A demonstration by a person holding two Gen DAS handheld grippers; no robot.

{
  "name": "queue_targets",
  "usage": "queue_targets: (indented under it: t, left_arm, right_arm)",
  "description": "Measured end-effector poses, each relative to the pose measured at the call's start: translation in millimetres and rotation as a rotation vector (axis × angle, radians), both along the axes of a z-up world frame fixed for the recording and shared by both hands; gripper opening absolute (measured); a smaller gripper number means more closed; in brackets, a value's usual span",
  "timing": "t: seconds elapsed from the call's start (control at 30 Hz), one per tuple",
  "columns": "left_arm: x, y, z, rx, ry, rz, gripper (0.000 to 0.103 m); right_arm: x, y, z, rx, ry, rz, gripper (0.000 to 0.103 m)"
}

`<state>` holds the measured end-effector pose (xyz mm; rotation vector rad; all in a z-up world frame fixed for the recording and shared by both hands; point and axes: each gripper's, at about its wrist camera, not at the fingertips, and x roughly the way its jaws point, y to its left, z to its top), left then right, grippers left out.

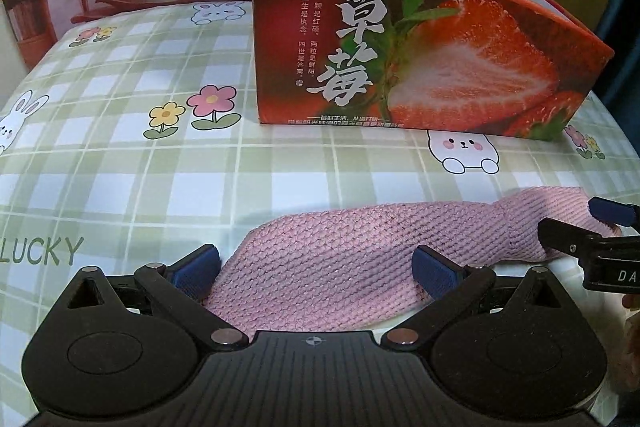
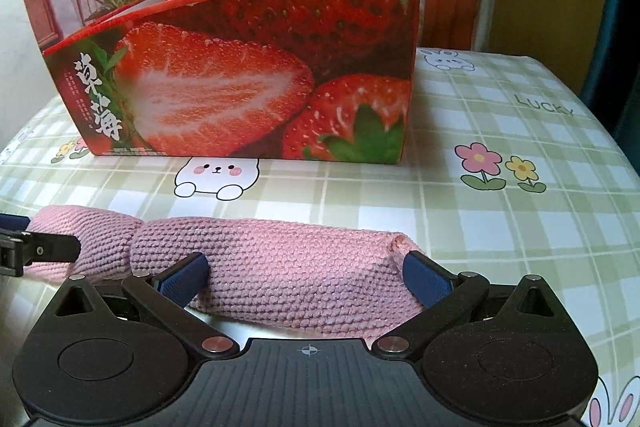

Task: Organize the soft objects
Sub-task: 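Move both grippers to the pink knit cloth and close on it, then lift the pink knit cloth with both grippers toward the box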

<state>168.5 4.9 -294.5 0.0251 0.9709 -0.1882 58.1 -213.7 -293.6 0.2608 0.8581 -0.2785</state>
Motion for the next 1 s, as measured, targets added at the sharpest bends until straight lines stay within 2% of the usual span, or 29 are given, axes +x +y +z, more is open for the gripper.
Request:
queue_targets:
  t: [0.4, 0.6, 0.67, 0.77, 0.83, 0.9, 1.0]
  left_arm:
    - [-2, -2, -3, 0.008, -0.018, -0.005, 0.103]
    - [3, 3, 0, -0.009, 0.015, -0.027, 0.103]
    - [7, 12, 3, -0.057, 0.034, -0.039, 0.102]
    - [7, 25, 5, -0.187, 0.048, -0.033, 0.102]
    - [5, 26, 6, -0.22, 0.054, -0.04, 0.098]
    - [3, 21, 7, -0.223, 0.053, -0.068, 0.086]
    - [2, 13, 7, -0.236, 0.054, -0.103, 0.074]
  right_arm:
    - [-1, 0, -1, -0.02, -0.004, 0.01, 0.103]
    - [1, -1, 0, -0.014, 0.015, 0.017, 0.103]
    - [1, -2, 1, -0.004, 0.021, 0.021, 0.102]
    - [1, -1, 3, 0.011, 0.025, 0.031, 0.098]
    - [1, 1, 5, 0.018, 0.025, 0.041, 0.091]
    - [1, 3, 7, 0.036, 0.022, 0.056, 0.084]
    - [2, 5, 10, 0.077, 0.015, 0.087, 0.072]
